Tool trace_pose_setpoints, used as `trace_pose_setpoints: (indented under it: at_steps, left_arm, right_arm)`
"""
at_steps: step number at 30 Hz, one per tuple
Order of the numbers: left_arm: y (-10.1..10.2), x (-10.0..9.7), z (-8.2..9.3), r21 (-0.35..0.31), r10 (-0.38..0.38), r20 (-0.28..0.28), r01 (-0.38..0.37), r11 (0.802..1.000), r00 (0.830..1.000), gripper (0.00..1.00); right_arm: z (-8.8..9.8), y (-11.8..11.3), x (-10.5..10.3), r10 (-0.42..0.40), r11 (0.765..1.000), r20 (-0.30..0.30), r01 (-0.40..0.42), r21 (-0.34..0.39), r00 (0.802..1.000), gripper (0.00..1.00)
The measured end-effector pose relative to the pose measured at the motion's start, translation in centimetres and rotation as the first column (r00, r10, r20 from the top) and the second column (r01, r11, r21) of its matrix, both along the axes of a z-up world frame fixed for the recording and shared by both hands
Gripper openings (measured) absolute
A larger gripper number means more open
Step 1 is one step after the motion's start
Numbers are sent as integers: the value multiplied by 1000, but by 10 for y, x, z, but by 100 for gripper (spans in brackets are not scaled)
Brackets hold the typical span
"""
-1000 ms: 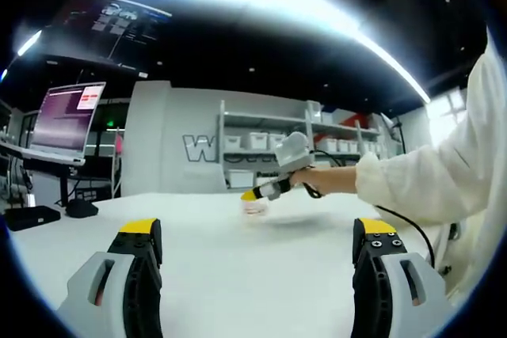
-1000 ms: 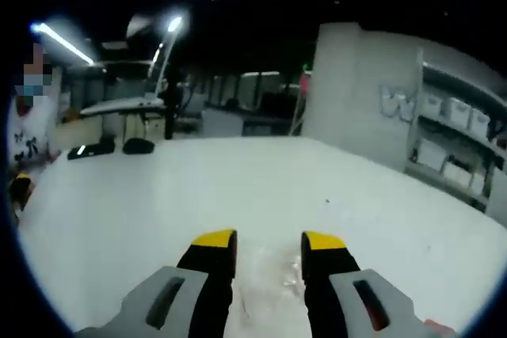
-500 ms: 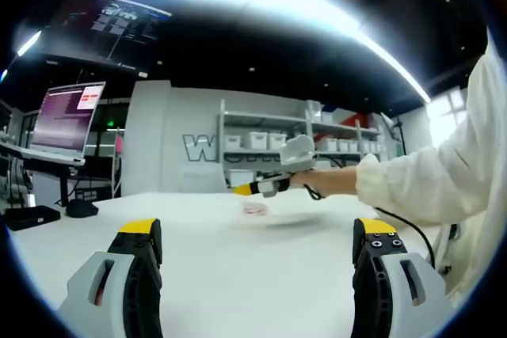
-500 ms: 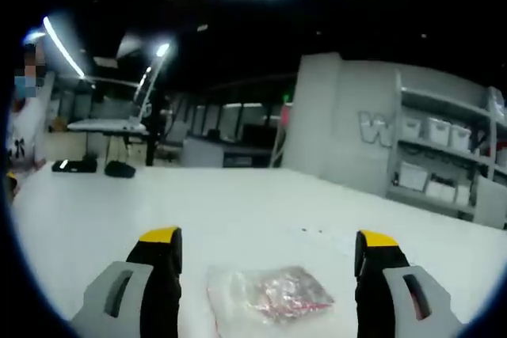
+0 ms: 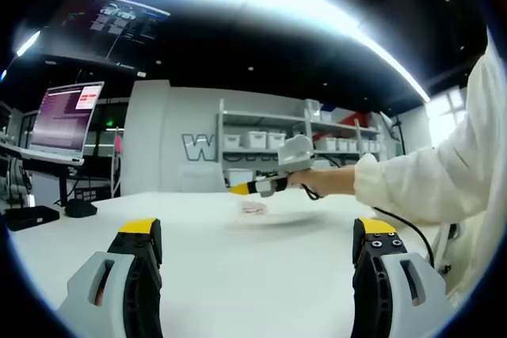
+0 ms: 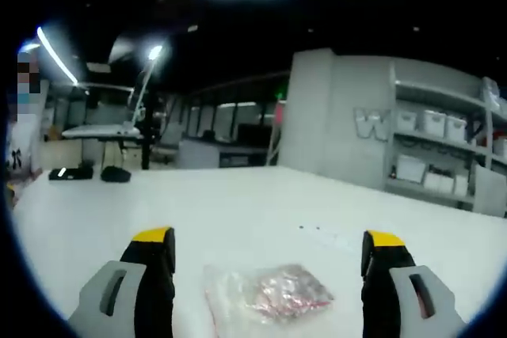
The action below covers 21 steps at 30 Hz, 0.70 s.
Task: Open the resealable bag by pulling the two sides of the seal apart until the entire bag opening is separated and visibly accessible.
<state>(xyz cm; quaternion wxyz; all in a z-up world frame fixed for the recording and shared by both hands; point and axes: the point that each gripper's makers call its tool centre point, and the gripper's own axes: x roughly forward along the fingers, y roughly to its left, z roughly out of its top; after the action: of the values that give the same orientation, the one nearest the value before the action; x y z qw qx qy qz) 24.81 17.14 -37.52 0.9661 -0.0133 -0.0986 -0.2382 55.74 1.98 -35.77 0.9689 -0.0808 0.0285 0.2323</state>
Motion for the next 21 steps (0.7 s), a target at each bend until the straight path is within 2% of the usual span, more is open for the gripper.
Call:
trace_pose_setpoints:
  at_steps: [8, 21]
  left_arm:
    - [1, 0, 0, -1, 1, -1, -1, 1000, 1000, 99]
    - [-3, -2, 0, 1, -7, 1, 7, 1000, 1000, 99]
  right_arm:
    - [-5, -5, -6, -1, 1000, -14, 0, -22, 1000, 100]
    - [2, -19, -21, -1, 999, 6, 1, -46, 1000, 99]
